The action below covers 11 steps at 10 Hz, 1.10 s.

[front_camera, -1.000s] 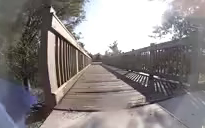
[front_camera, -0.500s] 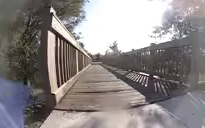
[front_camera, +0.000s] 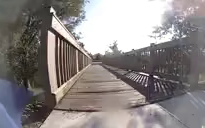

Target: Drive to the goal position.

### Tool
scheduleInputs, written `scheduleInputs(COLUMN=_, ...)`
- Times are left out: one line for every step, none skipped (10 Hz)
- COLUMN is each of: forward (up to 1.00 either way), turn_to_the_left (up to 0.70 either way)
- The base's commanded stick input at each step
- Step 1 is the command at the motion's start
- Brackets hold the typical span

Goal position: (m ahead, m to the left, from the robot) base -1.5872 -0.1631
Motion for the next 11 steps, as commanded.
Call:
scheduleInputs(forward=0.0, turn_to_the_left=0.0)
scheduleInputs(forward=0.0, turn_to_the_left=0.0)
scheduleInputs(forward=0.0, turn_to_the_left=0.0)
scheduleInputs(forward=0.0, turn_to_the_left=0.0)
scheduleInputs(forward=0.27, turn_to_the_left=0.0)
scheduleInputs(forward=1.0, turn_to_the_left=0.0)
scheduleInputs(forward=1.0, turn_to_the_left=0.0)
scheduleInputs(forward=1.0, turn_to_the_left=0.0)
scheduleInputs(forward=1.0, turn_to_the_left=0.0)
scheduleInputs(forward=1.0, turn_to_the_left=0.0)
scheduleInputs(forward=1.0, turn_to_the_left=0.0)
